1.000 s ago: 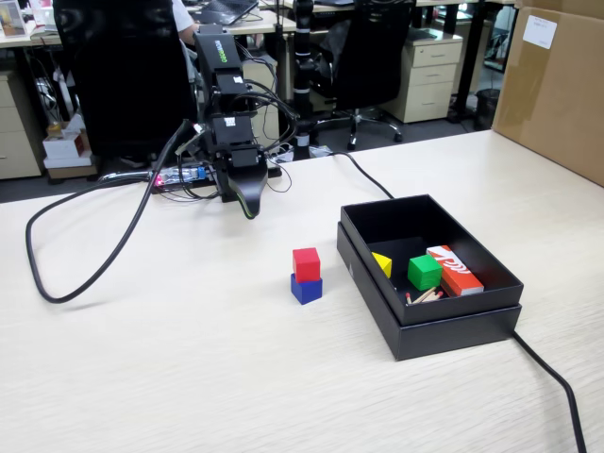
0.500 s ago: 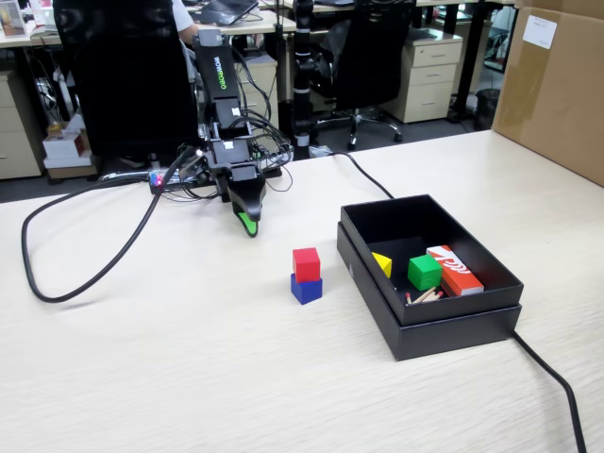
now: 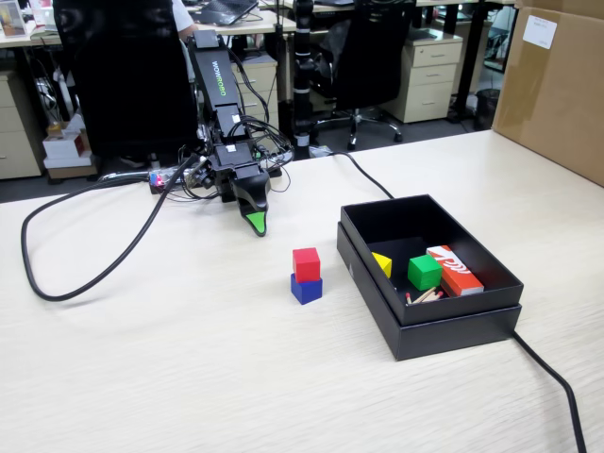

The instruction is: Put the red cube on top of the blue cube

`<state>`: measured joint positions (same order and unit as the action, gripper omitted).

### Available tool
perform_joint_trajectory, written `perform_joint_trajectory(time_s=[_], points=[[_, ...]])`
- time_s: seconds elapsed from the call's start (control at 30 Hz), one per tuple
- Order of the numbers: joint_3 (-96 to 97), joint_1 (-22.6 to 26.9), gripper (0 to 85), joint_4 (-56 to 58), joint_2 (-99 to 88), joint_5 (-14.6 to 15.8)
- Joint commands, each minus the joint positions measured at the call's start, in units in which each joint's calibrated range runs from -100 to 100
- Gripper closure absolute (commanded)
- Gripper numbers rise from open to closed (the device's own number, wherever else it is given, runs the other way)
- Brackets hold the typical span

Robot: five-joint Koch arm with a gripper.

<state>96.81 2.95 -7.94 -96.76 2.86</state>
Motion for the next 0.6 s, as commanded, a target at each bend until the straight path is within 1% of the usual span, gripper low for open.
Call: perform_joint_trajectory(time_s=[0.0, 0.57], points=[[0.75, 0.00, 37.6, 1.33, 0.09, -0.20], [0.75, -0.15, 36.7, 1.33, 0.09, -0.29]])
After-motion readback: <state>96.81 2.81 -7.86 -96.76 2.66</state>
